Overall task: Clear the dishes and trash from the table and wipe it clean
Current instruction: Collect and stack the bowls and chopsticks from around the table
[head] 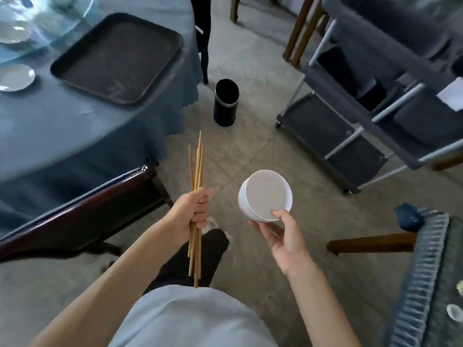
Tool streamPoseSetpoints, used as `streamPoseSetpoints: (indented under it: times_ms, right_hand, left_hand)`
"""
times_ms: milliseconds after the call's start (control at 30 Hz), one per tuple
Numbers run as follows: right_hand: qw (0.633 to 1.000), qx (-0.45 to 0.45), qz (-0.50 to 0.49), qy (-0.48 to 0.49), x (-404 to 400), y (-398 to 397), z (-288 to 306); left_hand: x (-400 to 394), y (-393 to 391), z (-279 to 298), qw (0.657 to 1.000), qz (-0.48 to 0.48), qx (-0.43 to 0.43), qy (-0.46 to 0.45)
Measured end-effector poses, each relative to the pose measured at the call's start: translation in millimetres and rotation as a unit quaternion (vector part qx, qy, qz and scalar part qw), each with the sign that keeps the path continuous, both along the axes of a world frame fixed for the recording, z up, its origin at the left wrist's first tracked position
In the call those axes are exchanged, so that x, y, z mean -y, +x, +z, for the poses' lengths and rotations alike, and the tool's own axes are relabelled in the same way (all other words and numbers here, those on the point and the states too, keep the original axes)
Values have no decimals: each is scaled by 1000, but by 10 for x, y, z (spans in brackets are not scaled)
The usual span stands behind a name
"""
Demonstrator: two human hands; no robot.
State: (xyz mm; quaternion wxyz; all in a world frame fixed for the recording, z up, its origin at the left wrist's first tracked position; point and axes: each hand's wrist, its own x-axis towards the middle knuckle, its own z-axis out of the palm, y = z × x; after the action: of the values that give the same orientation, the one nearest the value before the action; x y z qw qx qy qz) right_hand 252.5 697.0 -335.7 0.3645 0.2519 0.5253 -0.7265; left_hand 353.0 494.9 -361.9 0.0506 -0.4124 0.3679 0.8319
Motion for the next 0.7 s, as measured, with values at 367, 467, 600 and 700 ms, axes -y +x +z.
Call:
streamPoseSetpoints:
  times_ms: [367, 467, 600, 700]
  right_hand:
    - [992, -16, 125, 19, 1524, -1852, -166]
    - [985, -32, 166, 35, 2021, -2327, -170]
    - [977, -30, 209, 18, 2660, -2731, -119]
    - [962, -22, 270, 14, 3226, -2923, -99]
  left_hand:
    - [1210, -1909, -164, 994, 110, 9, 4]
    - [1675, -2195, -64, 988, 151, 8, -14]
    - [2248, -2209, 12, 976, 216, 3, -23]
    - [2643, -2119, 17, 963, 269, 3, -31]
